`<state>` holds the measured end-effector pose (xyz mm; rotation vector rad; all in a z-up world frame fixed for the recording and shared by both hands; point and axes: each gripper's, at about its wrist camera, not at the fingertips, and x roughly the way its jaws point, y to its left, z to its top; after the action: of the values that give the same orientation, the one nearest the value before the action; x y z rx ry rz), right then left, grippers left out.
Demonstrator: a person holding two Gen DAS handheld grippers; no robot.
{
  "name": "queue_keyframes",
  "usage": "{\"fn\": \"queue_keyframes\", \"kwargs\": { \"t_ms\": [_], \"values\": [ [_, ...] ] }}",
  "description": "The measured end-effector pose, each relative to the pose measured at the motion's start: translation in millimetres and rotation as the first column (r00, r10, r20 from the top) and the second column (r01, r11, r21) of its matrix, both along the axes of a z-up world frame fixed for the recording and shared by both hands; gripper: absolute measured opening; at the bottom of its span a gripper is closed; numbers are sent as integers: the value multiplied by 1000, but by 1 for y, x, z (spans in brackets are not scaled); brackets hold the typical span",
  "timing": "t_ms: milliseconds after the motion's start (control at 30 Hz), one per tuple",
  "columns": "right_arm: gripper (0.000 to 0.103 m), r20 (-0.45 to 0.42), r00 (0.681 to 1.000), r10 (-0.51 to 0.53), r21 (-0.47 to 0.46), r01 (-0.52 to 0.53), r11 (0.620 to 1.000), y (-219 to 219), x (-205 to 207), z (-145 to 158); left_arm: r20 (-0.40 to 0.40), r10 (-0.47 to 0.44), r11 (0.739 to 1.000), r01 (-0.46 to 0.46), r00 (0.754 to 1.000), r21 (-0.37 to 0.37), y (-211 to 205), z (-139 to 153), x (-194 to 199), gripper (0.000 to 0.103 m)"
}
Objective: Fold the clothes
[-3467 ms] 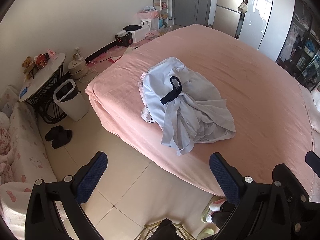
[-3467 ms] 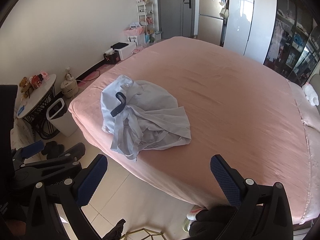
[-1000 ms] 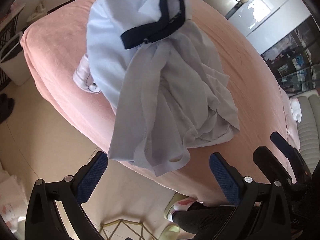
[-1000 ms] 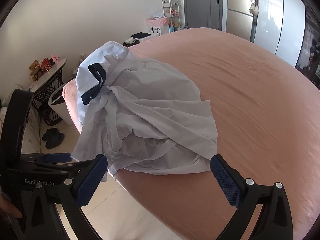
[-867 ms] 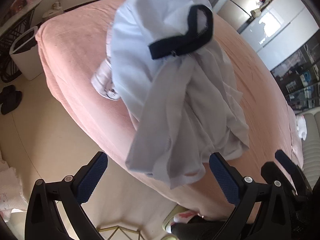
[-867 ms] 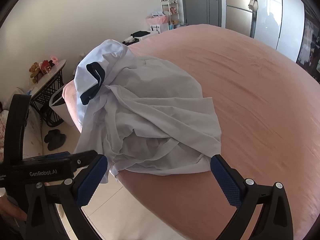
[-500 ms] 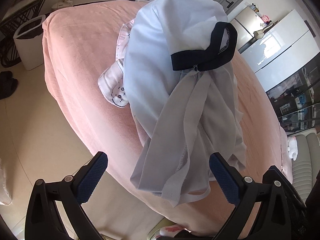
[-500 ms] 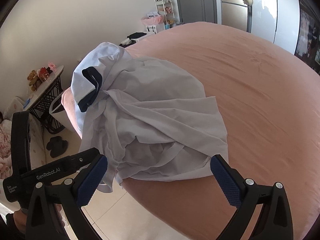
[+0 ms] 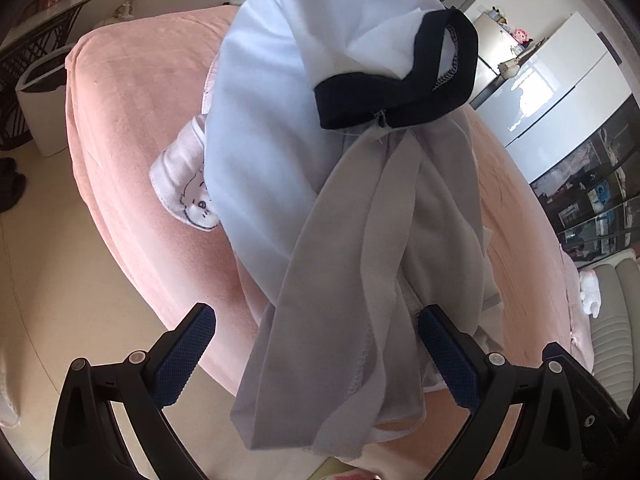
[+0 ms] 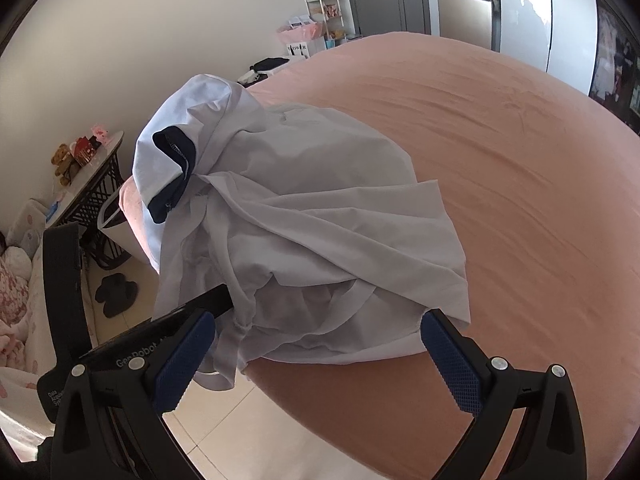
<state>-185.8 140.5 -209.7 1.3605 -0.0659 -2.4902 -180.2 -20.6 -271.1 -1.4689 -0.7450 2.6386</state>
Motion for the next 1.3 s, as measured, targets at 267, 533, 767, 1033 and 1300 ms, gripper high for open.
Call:
{"fn": "queue_keyframes", "kwargs": {
  "t_ms": [267,533,767,1033,1300],
  "values": [
    [103,17,1000,0,1,0,1000,1,-12,-15,51,-9,997,5,999,75,3,-15,-4,103],
    [103,5,998,55,54,-55,997,0,-32,-36,128,-31,989,12,991,150,9,-33,-8,103],
    [103,6,993,116,99,-116,988,-2,-46,-52,175,1,996,-16,984,85,24,-33,-10,103],
    [103,-36,978,207,108,-202,973,-1,-50,-57,181,2,995,-21,984,98,33,-33,-4,103],
    [103,-57,961,271,163,-259,952,4,-44,-69,181,5,987,-33,983,157,42,-35,6,103]
  ]
}}
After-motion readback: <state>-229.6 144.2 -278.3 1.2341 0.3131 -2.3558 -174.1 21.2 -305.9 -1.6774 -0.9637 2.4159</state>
